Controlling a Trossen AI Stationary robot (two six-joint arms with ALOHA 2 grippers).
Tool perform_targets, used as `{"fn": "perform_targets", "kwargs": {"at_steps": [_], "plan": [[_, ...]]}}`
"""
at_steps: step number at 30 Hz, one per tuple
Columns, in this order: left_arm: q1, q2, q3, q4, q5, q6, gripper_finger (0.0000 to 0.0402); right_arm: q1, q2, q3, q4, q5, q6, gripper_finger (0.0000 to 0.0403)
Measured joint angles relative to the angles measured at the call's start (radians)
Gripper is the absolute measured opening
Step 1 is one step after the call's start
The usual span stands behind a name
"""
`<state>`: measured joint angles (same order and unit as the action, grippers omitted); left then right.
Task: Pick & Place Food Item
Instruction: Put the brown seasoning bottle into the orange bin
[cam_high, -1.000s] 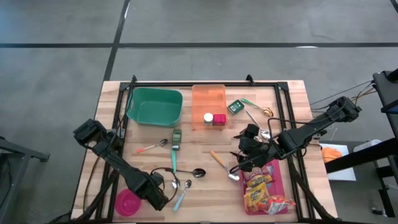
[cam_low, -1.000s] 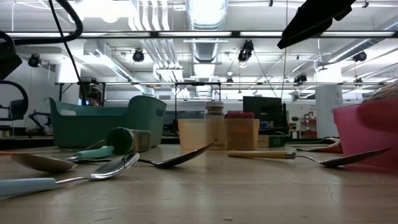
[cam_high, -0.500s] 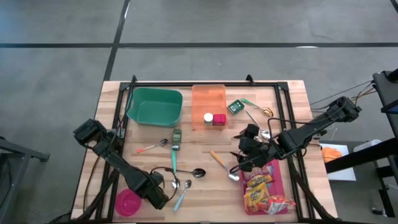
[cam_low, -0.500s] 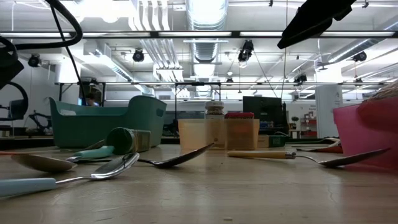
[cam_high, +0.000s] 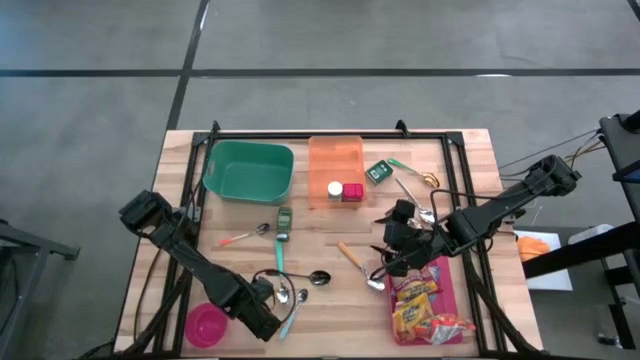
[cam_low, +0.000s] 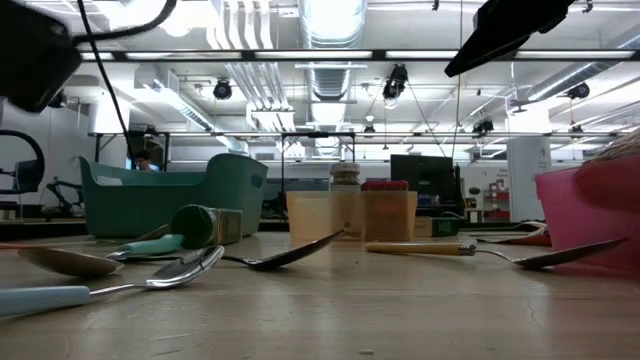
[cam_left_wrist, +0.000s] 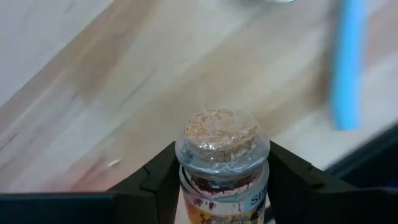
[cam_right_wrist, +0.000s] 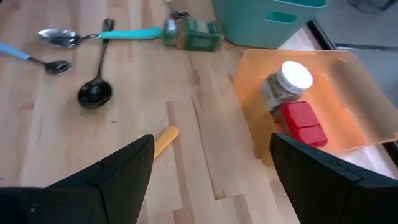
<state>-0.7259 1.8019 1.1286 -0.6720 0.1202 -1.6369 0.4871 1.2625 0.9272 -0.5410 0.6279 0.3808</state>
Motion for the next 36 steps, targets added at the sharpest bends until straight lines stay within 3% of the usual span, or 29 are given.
{"fn": "perform_targets", "kwargs": {"at_steps": [6, 12, 14, 22, 29, 36], "plan": [[0.017, 0.0, 0.084, 0.003, -0.062, 0.129, 0.0175, 0.035, 0.0, -0.02, 0.121, -0.066, -0.169, 0.0318], [0.06, 0.0, 0.164, 0.027, -0.137, 0.315, 0.0175, 0.046, 0.0, -0.073, 0.448, -0.407, -0.489, 0.0318], [0.081, 0.0, 0.182, 0.073, -0.154, 0.402, 0.0175, 0.046, 0.0, -0.077, 0.498, -0.459, -0.537, 0.0318], [0.205, 0.0, 0.195, 0.326, -0.13, 0.798, 0.0175, 0.045, 0.01, -0.078, 0.532, -0.474, -0.568, 0.0318], [0.314, 0.0, 0.193, 0.409, -0.048, 0.968, 0.0175, 0.049, 0.132, -0.037, 0.574, -0.506, -0.667, 0.0318], [0.337, -0.003, 0.195, 0.47, 0.011, 1.052, 0.0175, 0.049, 0.261, 0.089, 0.553, -0.494, -0.728, 0.0318]]}}
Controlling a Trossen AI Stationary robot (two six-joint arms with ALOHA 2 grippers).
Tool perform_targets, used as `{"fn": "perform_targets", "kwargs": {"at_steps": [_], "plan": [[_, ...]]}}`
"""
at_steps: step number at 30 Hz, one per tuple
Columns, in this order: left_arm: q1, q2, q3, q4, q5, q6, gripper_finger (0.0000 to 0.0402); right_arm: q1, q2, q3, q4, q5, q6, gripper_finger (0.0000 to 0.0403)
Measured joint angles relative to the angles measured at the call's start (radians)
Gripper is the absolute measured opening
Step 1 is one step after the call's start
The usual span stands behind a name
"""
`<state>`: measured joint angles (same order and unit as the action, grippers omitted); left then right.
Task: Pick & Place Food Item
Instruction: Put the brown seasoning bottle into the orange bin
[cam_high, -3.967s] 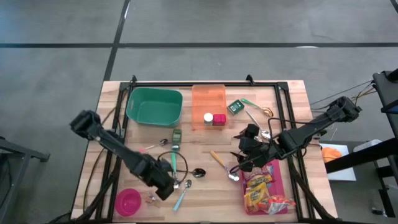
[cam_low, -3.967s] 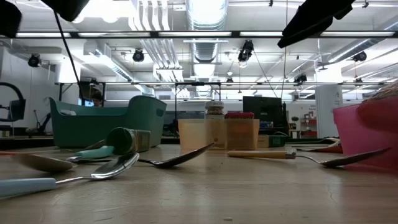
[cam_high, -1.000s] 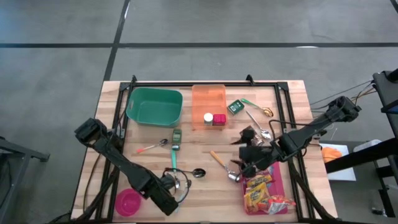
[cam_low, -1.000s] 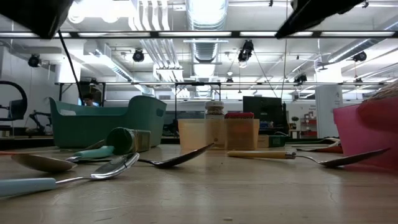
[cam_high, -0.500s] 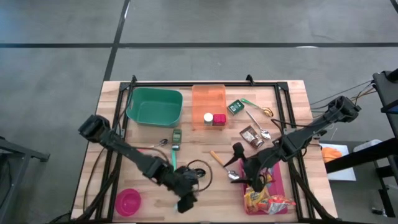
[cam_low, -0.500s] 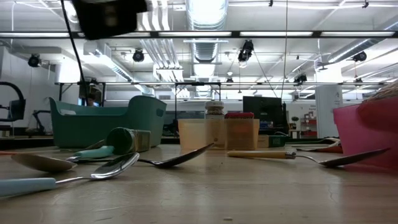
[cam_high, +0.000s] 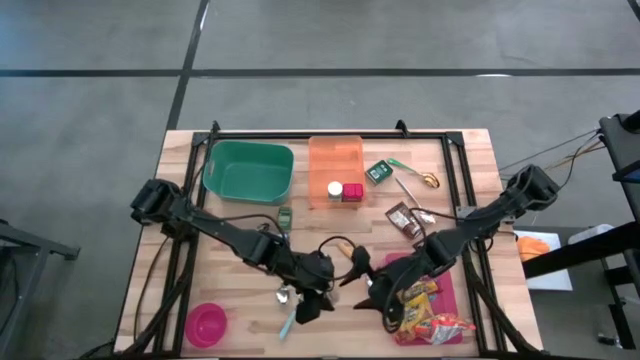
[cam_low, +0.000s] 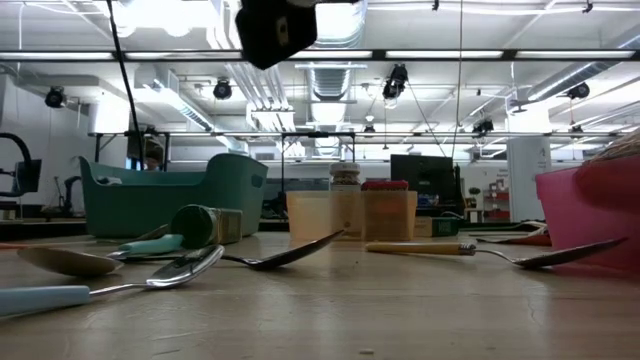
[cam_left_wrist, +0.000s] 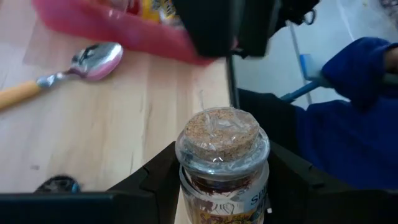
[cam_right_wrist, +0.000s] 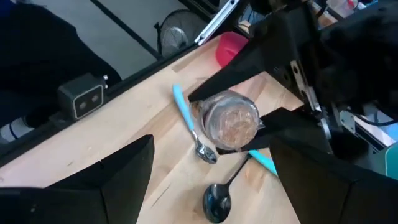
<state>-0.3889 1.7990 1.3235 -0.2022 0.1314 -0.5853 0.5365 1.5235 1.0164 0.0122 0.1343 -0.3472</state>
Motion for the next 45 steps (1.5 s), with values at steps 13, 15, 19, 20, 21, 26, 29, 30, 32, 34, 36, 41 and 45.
{"fn": "perform_targets", "kwargs": {"at_steps": [13, 15, 19, 20, 21, 26, 29, 30, 32, 34, 36, 41, 45], "plan": [[0.001, -0.001, 0.002, 0.091, 0.019, 0.067, 0.0175, -0.002, 0.144, 0.172, -0.087, 0.035, -0.062, 0.0317], [0.001, -0.001, 0.001, 0.092, 0.019, 0.074, 0.0175, -0.002, 0.152, 0.181, -0.095, 0.033, -0.073, 0.0317], [0.001, -0.001, 0.0, 0.097, 0.021, 0.084, 0.0175, -0.003, 0.157, 0.19, -0.093, 0.026, -0.078, 0.0312], [0.001, -0.001, 0.0, 0.098, 0.021, 0.085, 0.0175, -0.003, 0.159, 0.19, -0.091, 0.025, -0.077, 0.0306], [0.0, -0.001, 0.0, 0.098, 0.022, 0.085, 0.0175, -0.003, 0.159, 0.189, -0.09, 0.026, -0.077, 0.0297], [0.0, -0.001, 0.0, 0.101, 0.022, 0.088, 0.0175, -0.004, 0.154, 0.184, -0.089, 0.024, -0.078, 0.0229], [0.0, -0.001, 0.0, 0.1, 0.023, 0.092, 0.0175, -0.003, 0.154, 0.184, -0.088, 0.022, -0.09, 0.0187], [0.0, -0.001, -0.001, 0.098, 0.024, 0.092, 0.0175, -0.003, 0.154, 0.183, -0.088, 0.02, -0.097, 0.0177], [0.0, -0.001, -0.001, 0.098, 0.026, 0.091, 0.0175, -0.003, 0.154, 0.183, -0.088, 0.02, -0.099, 0.017], [0.0, -0.001, -0.001, 0.098, 0.026, 0.091, 0.0175, -0.003, 0.154, 0.183, -0.089, 0.019, -0.099, 0.017], [0.0, -0.001, -0.001, 0.098, 0.026, 0.091, 0.0175, -0.003, 0.154, 0.183, -0.089, 0.02, -0.099, 0.017], [0.0, -0.001, -0.001, 0.099, 0.025, 0.08, 0.0196, -0.003, 0.154, 0.181, -0.088, 0.021, -0.098, 0.017], [0.0, -0.002, 0.0, 0.112, 0.018, 0.045, 0.0273, -0.002, 0.154, 0.179, -0.091, 0.025, -0.083, 0.017]]}}
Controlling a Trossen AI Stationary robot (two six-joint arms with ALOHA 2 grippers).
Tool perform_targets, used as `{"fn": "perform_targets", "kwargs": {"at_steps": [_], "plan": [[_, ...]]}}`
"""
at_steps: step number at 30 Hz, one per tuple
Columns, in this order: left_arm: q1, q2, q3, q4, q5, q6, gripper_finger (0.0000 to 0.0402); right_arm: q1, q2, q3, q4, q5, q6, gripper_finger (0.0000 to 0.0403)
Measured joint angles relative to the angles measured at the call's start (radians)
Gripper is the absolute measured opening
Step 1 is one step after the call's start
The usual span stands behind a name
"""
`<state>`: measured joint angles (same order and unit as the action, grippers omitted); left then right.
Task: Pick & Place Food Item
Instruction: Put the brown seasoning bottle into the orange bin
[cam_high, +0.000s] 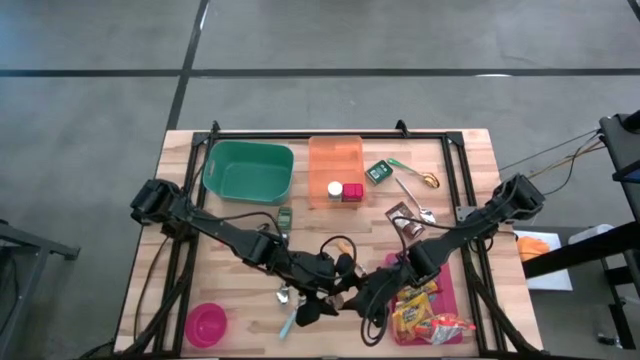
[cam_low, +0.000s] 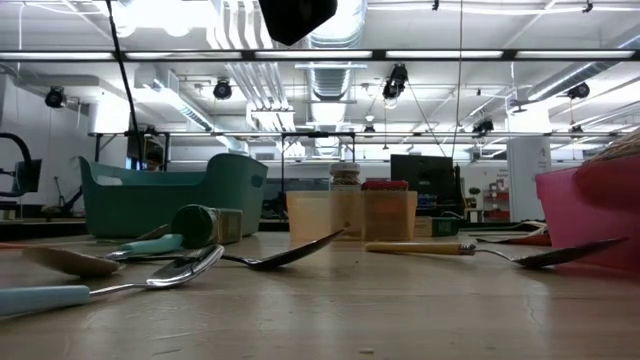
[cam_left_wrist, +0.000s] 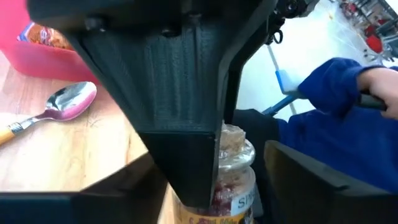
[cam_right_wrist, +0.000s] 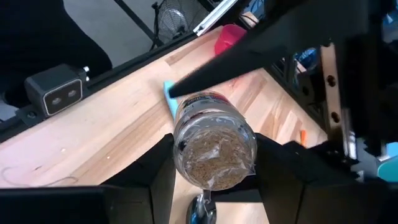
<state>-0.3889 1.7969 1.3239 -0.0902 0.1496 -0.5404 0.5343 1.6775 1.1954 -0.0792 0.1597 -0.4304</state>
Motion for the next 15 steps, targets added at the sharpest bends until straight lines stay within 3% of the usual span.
{"fn": "perform_targets", "kwargs": {"at_steps": [7, 11, 15], "plan": [[0.0, -0.003, 0.0, -0.004, 0.0, -0.026, 0.0349, 0.0, 0.0, 0.0, 0.003, 0.028, 0.018, 0.017], [0.001, -0.039, 0.0, -0.043, -0.006, -0.039, 0.0366, 0.0, -0.002, 0.0, -0.001, 0.116, 0.04, 0.017], [0.001, -0.097, -0.003, -0.104, -0.031, -0.036, 0.0369, -0.003, -0.01, 0.003, -0.028, 0.129, 0.049, 0.017]]}}
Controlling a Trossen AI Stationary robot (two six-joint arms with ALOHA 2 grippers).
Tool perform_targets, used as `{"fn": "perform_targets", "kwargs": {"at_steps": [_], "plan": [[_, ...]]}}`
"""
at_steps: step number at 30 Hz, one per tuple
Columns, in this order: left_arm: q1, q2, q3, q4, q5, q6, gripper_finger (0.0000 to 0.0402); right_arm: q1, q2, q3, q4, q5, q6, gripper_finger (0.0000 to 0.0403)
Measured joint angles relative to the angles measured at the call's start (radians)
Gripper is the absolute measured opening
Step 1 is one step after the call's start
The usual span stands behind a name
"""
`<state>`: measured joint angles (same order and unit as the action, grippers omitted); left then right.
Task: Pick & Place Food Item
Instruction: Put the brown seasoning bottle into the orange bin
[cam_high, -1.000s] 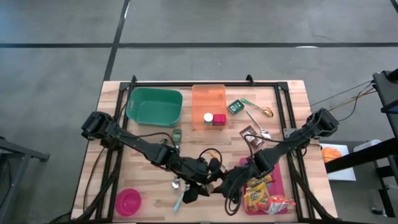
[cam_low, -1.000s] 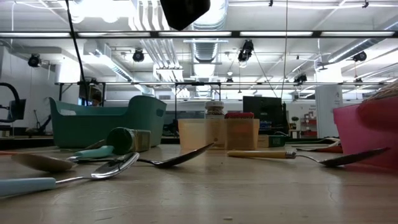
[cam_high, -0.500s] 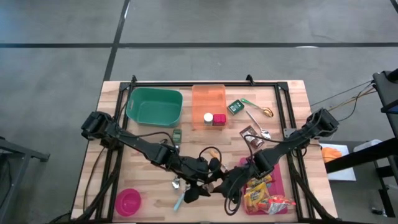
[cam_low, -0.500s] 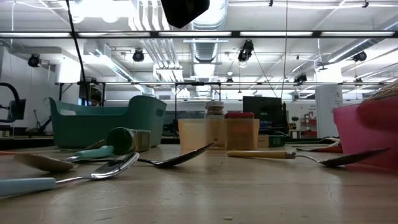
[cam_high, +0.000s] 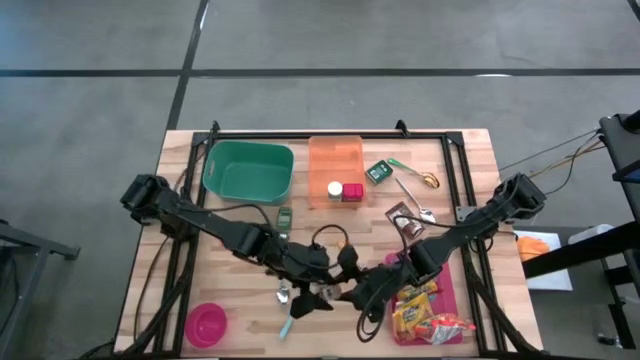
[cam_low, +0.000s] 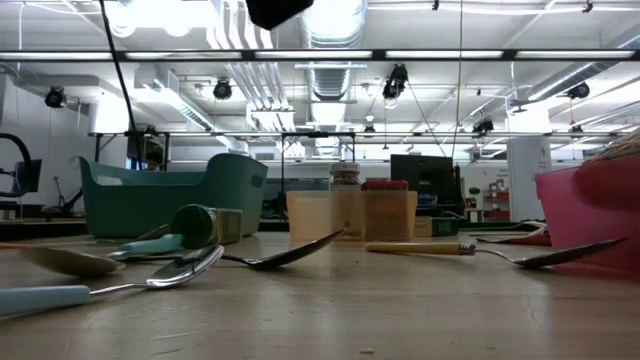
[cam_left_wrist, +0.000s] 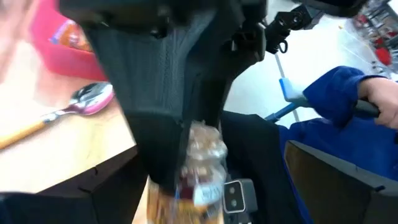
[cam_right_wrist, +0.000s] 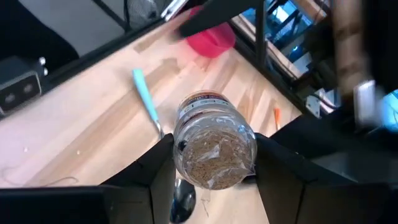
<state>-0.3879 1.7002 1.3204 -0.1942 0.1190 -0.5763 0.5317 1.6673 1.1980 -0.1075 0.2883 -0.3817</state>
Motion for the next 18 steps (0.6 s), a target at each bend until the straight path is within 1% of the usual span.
{"fn": "perform_targets", "kwargs": {"at_steps": [4, 9, 14, 18], "plan": [[-0.004, -0.069, 0.0, -0.088, -0.048, 0.032, 0.037, -0.013, -0.024, 0.002, -0.083, 0.0, 0.03, 0.017], [-0.002, -0.151, 0.0, -0.218, -0.187, 0.079, 0.037, -0.065, -0.077, 0.028, -0.196, 0.051, 0.091, 0.017], [0.0, -0.24, 0.0, -0.335, -0.293, 0.078, 0.037, -0.145, -0.1, 0.071, -0.301, 0.052, 0.094, 0.017], [0.007, -0.312, -0.001, -0.423, -0.317, 0.086, 0.037, -0.239, -0.105, 0.14, -0.388, 0.052, 0.094, 0.017]]}}
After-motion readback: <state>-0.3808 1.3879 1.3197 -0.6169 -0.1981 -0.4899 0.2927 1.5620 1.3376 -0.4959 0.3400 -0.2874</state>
